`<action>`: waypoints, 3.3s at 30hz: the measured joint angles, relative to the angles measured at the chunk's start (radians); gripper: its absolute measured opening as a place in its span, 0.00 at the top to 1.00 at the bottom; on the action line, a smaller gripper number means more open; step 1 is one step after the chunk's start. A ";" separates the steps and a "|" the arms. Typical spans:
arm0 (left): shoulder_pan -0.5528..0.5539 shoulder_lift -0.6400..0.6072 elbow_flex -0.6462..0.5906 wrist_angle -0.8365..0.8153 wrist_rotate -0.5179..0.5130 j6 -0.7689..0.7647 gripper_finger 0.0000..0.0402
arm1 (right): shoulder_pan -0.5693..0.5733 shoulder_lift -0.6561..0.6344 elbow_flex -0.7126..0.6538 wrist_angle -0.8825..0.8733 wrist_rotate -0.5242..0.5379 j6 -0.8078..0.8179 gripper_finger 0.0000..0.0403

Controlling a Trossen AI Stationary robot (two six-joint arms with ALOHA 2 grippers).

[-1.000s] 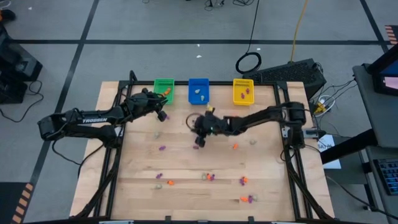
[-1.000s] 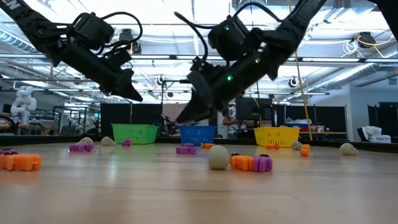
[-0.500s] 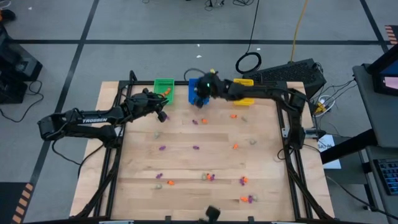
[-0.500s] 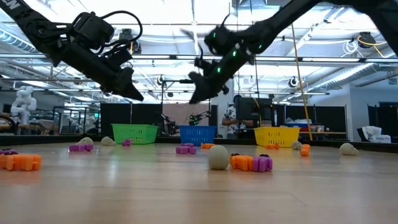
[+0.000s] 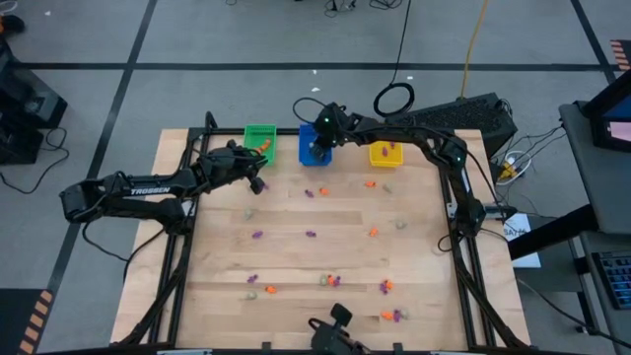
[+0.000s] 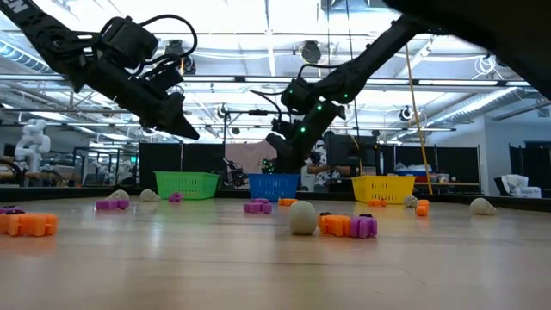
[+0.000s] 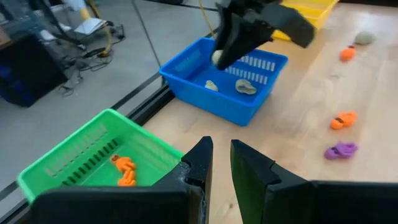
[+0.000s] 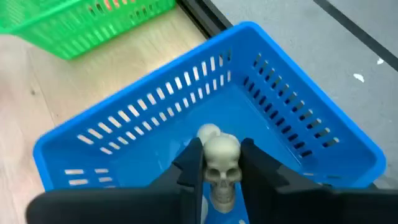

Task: Sort Halloween decoration
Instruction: Put the white skull toy into the blue bin, then put the purple skeleton toy into the yellow bin

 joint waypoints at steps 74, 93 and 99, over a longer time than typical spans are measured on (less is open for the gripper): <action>-0.603 0.280 0.259 -0.846 0.131 -0.402 0.56 | 0.612 -0.805 -0.969 0.555 0.455 0.082 1.00; -0.574 0.363 0.257 -0.729 0.114 -0.323 0.97 | 0.638 -0.832 -0.969 0.521 0.453 0.034 1.00; -0.506 0.366 0.280 -0.440 0.103 -0.268 0.98 | 0.638 -0.918 -0.969 0.461 0.473 0.001 1.00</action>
